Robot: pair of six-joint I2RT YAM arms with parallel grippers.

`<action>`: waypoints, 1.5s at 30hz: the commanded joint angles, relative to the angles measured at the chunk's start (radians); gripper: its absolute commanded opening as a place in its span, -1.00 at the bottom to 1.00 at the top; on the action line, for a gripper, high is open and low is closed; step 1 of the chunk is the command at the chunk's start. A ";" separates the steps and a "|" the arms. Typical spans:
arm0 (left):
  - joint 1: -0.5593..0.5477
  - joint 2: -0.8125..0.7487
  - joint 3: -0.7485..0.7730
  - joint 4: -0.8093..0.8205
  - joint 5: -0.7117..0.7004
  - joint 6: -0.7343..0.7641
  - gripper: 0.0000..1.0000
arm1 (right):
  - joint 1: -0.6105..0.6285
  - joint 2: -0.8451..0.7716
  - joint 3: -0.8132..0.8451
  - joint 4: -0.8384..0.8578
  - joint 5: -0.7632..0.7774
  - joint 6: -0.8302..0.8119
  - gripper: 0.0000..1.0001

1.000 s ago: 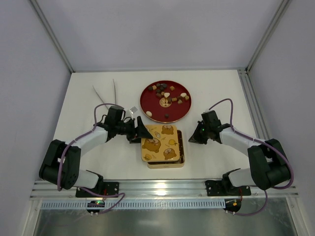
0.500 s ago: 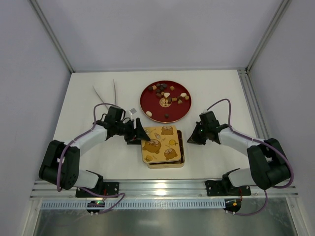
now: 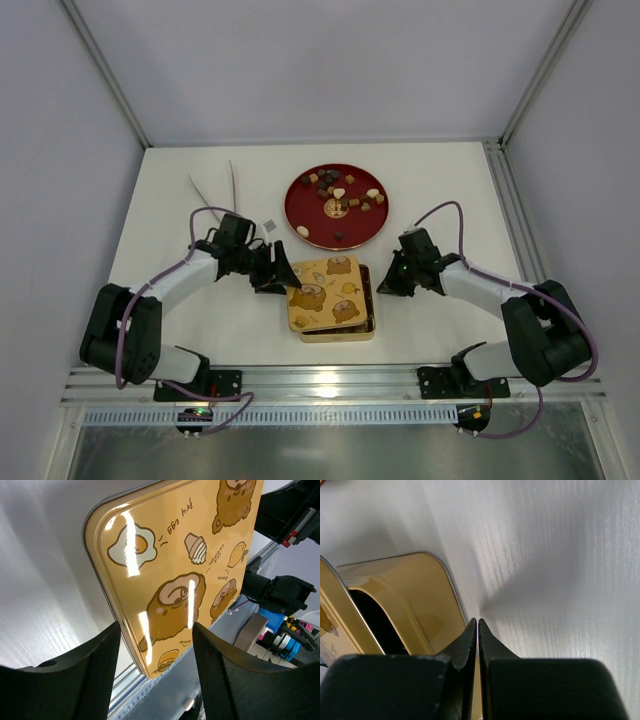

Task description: Pack the chocolate

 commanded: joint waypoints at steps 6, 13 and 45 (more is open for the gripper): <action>-0.026 0.023 0.038 0.015 -0.001 0.000 0.15 | 0.024 -0.012 0.021 0.015 0.036 0.010 -0.92; -0.058 0.072 0.088 -0.017 -0.029 0.029 0.10 | 0.040 -0.006 0.029 0.009 0.058 0.002 -0.92; -0.234 0.243 0.353 -0.339 -0.291 0.234 0.04 | 0.146 0.027 0.106 -0.048 0.170 -0.056 -0.92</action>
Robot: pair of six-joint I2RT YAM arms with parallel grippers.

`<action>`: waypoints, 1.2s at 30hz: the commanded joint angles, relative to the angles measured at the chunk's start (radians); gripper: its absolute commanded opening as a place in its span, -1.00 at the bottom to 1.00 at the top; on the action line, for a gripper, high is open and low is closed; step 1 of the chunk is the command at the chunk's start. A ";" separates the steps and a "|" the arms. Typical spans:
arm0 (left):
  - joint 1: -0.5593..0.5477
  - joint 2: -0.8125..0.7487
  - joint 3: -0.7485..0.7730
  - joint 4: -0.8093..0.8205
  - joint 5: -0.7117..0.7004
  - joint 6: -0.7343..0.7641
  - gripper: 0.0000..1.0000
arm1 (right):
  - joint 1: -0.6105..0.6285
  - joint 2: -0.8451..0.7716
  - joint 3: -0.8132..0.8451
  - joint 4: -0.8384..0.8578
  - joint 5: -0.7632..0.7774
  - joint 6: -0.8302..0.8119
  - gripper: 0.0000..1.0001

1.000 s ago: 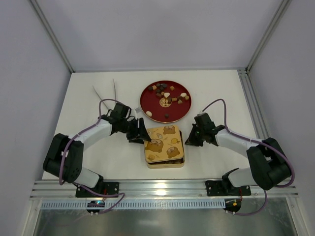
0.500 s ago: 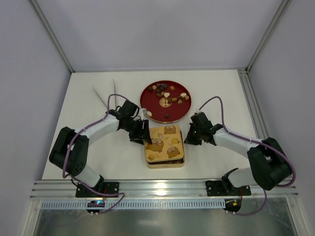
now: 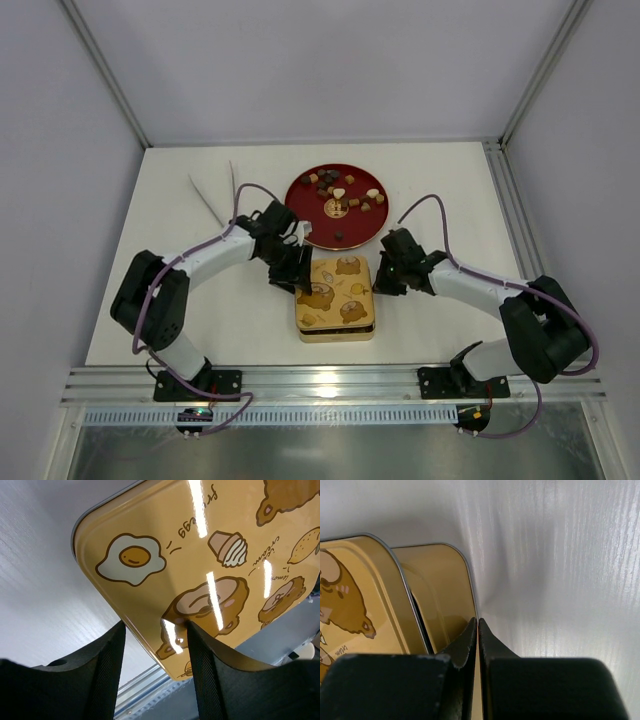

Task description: Pack the chocolate

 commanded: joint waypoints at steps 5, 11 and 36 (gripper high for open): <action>-0.032 0.025 0.058 -0.072 -0.047 0.053 0.02 | 0.015 0.005 0.037 0.009 0.025 -0.020 -0.92; -0.058 0.029 0.081 -0.101 -0.060 0.056 0.02 | 0.020 0.009 0.039 0.007 0.025 -0.020 -0.92; -0.114 -0.015 0.083 -0.166 -0.122 0.019 0.07 | 0.037 -0.003 0.031 0.007 0.071 -0.009 -0.92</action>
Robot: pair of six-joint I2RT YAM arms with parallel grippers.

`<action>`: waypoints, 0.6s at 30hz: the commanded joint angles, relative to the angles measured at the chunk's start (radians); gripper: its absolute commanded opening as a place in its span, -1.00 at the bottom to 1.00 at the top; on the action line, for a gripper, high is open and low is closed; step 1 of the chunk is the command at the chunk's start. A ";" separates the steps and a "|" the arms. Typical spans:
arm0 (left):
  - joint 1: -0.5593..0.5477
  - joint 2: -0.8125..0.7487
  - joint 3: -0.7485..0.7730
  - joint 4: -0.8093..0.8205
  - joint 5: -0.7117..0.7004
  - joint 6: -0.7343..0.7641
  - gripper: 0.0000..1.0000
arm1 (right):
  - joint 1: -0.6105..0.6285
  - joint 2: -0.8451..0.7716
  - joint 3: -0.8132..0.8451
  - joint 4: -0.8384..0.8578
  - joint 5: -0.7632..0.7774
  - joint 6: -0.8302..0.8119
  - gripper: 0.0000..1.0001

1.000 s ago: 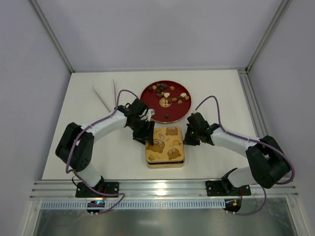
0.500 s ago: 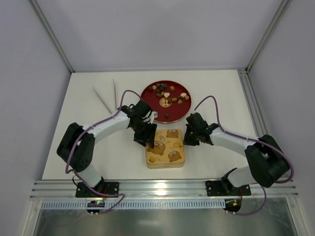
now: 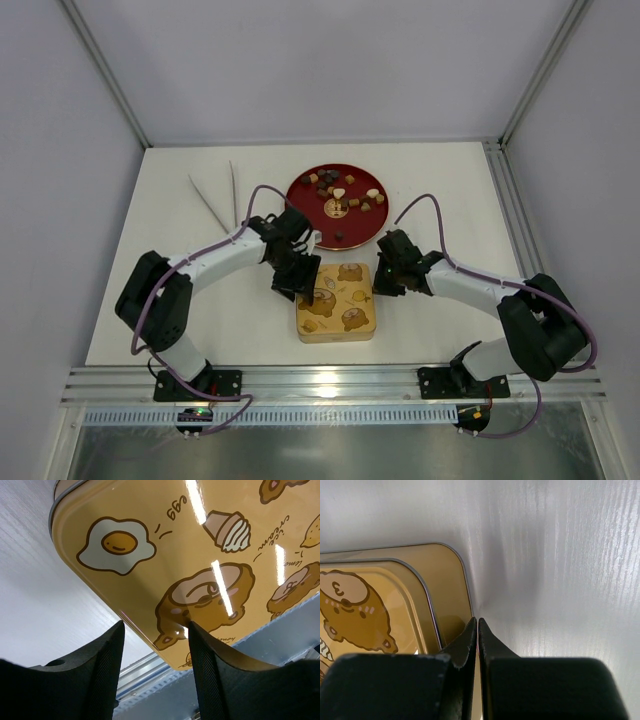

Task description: Pack the chocolate

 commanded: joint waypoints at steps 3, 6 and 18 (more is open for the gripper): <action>-0.016 -0.033 0.005 -0.037 -0.044 -0.002 0.07 | 0.006 -0.021 0.018 0.014 0.040 0.001 -0.92; -0.025 -0.030 -0.005 -0.041 -0.064 -0.010 0.07 | 0.008 -0.031 0.008 0.016 0.047 0.002 -0.92; -0.061 -0.013 -0.022 -0.053 -0.143 -0.035 0.08 | 0.006 -0.060 -0.001 0.010 0.053 0.002 -0.72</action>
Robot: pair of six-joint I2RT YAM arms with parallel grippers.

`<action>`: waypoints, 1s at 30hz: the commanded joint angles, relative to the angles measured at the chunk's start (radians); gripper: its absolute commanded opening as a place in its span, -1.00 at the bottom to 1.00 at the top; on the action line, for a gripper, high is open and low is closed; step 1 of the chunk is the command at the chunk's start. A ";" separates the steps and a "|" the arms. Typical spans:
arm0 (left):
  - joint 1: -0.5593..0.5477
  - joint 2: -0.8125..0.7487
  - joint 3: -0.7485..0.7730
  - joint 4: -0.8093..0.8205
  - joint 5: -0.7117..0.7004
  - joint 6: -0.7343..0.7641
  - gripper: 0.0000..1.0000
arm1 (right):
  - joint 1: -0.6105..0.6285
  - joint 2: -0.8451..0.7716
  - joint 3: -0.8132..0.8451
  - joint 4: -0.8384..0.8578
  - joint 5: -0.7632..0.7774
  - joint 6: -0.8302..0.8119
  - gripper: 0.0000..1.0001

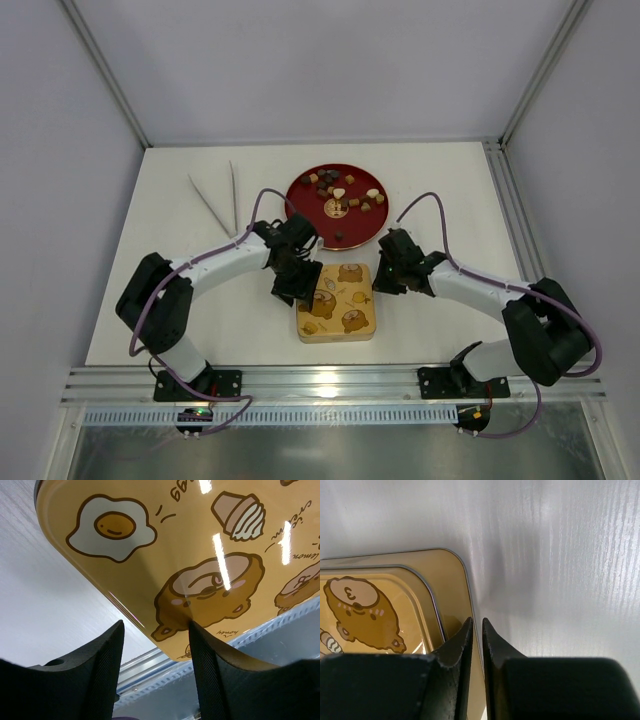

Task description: Pack the chocolate

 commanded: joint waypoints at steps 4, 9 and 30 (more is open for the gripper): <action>-0.009 0.007 -0.002 -0.036 -0.080 -0.004 0.08 | -0.009 -0.063 -0.003 -0.016 0.038 -0.006 -0.60; -0.011 0.024 -0.007 -0.031 -0.092 -0.012 0.09 | -0.083 -0.148 -0.035 -0.031 -0.012 -0.032 -0.40; -0.011 0.084 0.025 -0.019 -0.091 -0.013 0.13 | -0.017 -0.184 -0.035 -0.005 -0.070 -0.086 -0.03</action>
